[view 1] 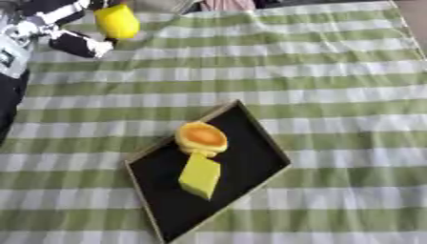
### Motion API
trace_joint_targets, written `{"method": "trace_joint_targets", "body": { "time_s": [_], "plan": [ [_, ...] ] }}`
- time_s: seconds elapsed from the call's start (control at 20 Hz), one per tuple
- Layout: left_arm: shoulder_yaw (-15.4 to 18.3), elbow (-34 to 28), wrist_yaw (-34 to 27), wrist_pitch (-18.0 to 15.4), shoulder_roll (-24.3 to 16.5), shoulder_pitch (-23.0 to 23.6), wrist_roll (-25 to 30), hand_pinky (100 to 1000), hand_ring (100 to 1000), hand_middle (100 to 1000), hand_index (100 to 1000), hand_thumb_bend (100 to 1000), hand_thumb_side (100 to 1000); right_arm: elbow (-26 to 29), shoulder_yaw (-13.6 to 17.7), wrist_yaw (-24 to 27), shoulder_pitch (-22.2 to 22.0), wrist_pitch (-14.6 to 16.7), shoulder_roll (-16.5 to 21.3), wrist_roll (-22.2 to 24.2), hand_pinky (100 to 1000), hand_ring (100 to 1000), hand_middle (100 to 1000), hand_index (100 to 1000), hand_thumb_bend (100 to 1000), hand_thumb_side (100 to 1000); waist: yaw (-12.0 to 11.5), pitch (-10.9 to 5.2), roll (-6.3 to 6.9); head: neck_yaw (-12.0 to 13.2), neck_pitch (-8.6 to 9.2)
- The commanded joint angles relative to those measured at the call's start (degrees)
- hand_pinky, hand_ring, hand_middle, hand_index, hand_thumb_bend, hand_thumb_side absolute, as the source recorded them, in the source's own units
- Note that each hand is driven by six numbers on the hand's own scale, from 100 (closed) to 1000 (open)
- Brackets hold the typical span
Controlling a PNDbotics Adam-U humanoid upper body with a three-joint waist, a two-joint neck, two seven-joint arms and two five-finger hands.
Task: Pick up objects on the table and place them in the box.
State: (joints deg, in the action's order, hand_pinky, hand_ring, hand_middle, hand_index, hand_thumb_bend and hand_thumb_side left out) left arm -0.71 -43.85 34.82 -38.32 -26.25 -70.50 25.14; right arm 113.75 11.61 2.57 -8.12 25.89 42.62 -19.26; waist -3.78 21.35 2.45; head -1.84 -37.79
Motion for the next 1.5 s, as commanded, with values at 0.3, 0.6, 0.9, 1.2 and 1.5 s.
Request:
{"method": "trace_joint_targets", "body": {
  "time_s": [0.3, 0.6, 0.9, 1.2, 1.5],
  "plan": [
    [-5.42, -16.11, -15.95, -6.49, -0.08, 5.79, 12.87, 724, 692, 528, 611, 100, 288, 0.84, 0.82, 0.43, -0.63, 0.34, 2.3, -0.57, 974, 883, 695, 753, 100, 470, -1.78, -2.81, -0.5, -1.21, -1.4],
    [-10.99, -26.94, -17.82, -5.35, 1.28, 11.72, 10.37, 722, 692, 532, 630, 100, 288, 0.84, 0.87, 0.57, -1.44, 0.4, 2.33, -0.47, 974, 883, 693, 752, 100, 470, -3.25, -3.58, -0.48, -1.64, -2.31],
    [-13.38, -30.84, -16.2, -2.31, 1.31, 15.16, 9.62, 718, 686, 533, 634, 100, 276, 0.84, 0.68, -0.01, -1.9, 0.51, 1.93, -0.49, 974, 884, 691, 750, 100, 470, -3.83, -3.58, -0.73, -1.7, -2.38],
    [-14.45, -32.52, -15.48, -0.23, 3.67, 17.58, 13.1, 714, 682, 532, 636, 100, 269, 0.84, 0.49, -0.65, -1.91, 0.47, 1.29, -0.46, 975, 884, 690, 750, 100, 470, -4.04, -3.09, -1.11, -1.74, -2.41],
    [-15.26, -33.69, -14.49, 1.11, 5.49, 20.45, 16.35, 715, 682, 535, 641, 100, 264, 0.84, 0.41, -0.87, -1.8, 0.75, 1.14, -0.56, 974, 883, 689, 749, 100, 470, -4.03, -2.93, -1.24, -1.77, -2.39]
  ]
}}
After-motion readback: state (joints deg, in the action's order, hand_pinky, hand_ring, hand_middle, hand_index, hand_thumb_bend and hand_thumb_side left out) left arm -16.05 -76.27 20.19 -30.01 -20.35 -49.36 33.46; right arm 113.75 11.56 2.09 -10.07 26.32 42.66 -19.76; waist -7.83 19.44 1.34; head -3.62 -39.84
